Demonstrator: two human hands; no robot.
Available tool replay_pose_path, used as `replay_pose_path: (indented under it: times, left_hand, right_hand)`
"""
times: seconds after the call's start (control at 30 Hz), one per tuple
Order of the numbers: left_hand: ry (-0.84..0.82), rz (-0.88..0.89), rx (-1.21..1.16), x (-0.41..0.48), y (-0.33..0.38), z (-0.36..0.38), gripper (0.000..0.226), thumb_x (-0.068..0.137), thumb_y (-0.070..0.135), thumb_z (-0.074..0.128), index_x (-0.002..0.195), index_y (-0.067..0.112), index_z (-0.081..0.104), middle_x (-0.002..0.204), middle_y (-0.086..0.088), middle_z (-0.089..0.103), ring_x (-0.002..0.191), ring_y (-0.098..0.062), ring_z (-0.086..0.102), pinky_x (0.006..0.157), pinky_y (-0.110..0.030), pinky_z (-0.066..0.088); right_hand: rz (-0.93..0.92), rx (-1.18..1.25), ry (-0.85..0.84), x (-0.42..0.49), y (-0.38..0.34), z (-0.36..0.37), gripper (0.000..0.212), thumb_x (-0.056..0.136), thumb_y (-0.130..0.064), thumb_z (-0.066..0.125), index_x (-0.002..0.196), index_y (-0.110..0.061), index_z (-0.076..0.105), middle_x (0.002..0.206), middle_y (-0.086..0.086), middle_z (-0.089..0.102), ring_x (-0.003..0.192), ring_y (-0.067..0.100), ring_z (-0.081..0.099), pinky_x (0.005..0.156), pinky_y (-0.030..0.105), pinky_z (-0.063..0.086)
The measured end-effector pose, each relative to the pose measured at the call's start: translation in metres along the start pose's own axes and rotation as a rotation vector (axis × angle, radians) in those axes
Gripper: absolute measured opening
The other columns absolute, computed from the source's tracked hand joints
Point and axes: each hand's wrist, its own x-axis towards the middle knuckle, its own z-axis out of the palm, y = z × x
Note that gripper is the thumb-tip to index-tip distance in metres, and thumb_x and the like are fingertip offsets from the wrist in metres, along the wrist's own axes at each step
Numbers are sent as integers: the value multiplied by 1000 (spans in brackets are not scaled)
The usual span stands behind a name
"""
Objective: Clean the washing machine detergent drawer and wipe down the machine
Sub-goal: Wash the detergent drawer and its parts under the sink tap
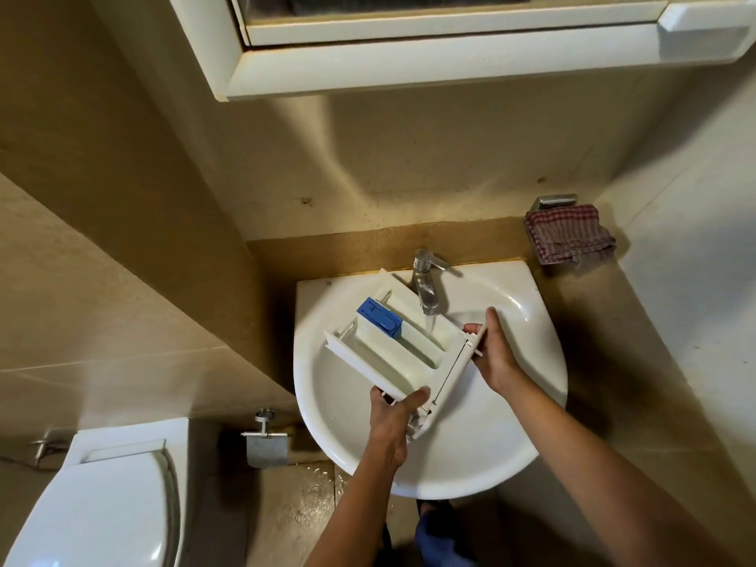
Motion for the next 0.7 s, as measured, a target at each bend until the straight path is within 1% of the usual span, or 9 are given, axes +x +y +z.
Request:
replay_pose_path:
  times: [0.1, 0.17, 0.2, 0.27, 0.33, 0.4, 0.47, 0.6, 0.7]
  left_hand:
    - [-30, -31, 38, 6, -2, -5, 58, 73, 13, 82, 116, 13, 43, 93, -13, 59, 57, -14, 45, 46, -26, 39]
    - [-46, -54, 59, 10, -4, -10, 56, 76, 14, 80, 117, 12, 43, 87, -11, 59, 49, -11, 45, 45, -24, 37]
    - [-44, -57, 63, 10, -4, -12, 56, 76, 17, 80, 118, 12, 43, 86, -11, 60, 48, -11, 47, 46, -24, 37]
    - [-32, -57, 55, 11, -4, -15, 63, 71, 31, 79, 121, 11, 47, 87, -10, 64, 59, -16, 54, 54, -27, 39]
    - [-12, -79, 14, 13, 0, -18, 55, 79, 41, 70, 121, 11, 53, 89, -11, 67, 66, -20, 59, 55, -25, 43]
    - [9, -85, 8, 18, 3, -21, 38, 94, 38, 58, 118, 9, 56, 91, -12, 70, 59, -16, 64, 49, -20, 46]
    - [-6, -78, 36, 24, 3, -22, 37, 97, 38, 54, 120, 9, 55, 98, -13, 72, 68, -20, 69, 54, -24, 51]
    - [-64, -91, 15, 28, 4, -15, 39, 98, 36, 53, 123, 6, 54, 106, -13, 73, 97, -29, 69, 79, -36, 57]
    - [-88, -145, -40, 29, 5, -11, 36, 99, 34, 50, 122, 6, 54, 107, -12, 70, 99, -28, 67, 73, -34, 57]
  right_hand:
    - [-59, -82, -30, -3, -4, -4, 15, 92, -21, 57, 81, -12, 60, 74, 2, 61, 76, 15, 57, 76, 28, 45]
    - [-90, -149, -32, -2, -5, -9, 10, 86, -8, 59, 77, -11, 62, 71, 3, 62, 75, 19, 57, 74, 29, 44]
    - [-101, -198, -35, -1, -4, -13, 8, 84, -7, 61, 77, -10, 64, 74, 5, 62, 77, 20, 57, 75, 30, 45]
    - [-128, -326, -50, 0, -3, -20, 5, 81, -10, 64, 77, -11, 68, 79, 6, 64, 81, 21, 58, 78, 33, 46]
    - [-151, -469, -82, -3, -4, -28, 9, 82, -8, 63, 80, -14, 70, 80, 0, 66, 79, 15, 59, 78, 30, 46]
    - [-167, -617, -135, -9, -7, -33, 17, 83, -2, 58, 86, -14, 70, 78, -5, 65, 75, 9, 57, 72, 23, 44]
    - [-172, -706, -136, -11, -6, -37, 22, 83, 1, 55, 87, -15, 69, 78, -6, 64, 73, 7, 56, 67, 20, 41]
    - [-247, -656, -2, -7, -1, -41, 22, 82, -2, 58, 79, -20, 71, 88, -2, 72, 86, 14, 64, 78, 26, 46]
    - [-302, -607, 96, -7, -8, -35, 17, 81, -5, 62, 76, -20, 70, 88, -2, 72, 86, 14, 65, 77, 25, 46]
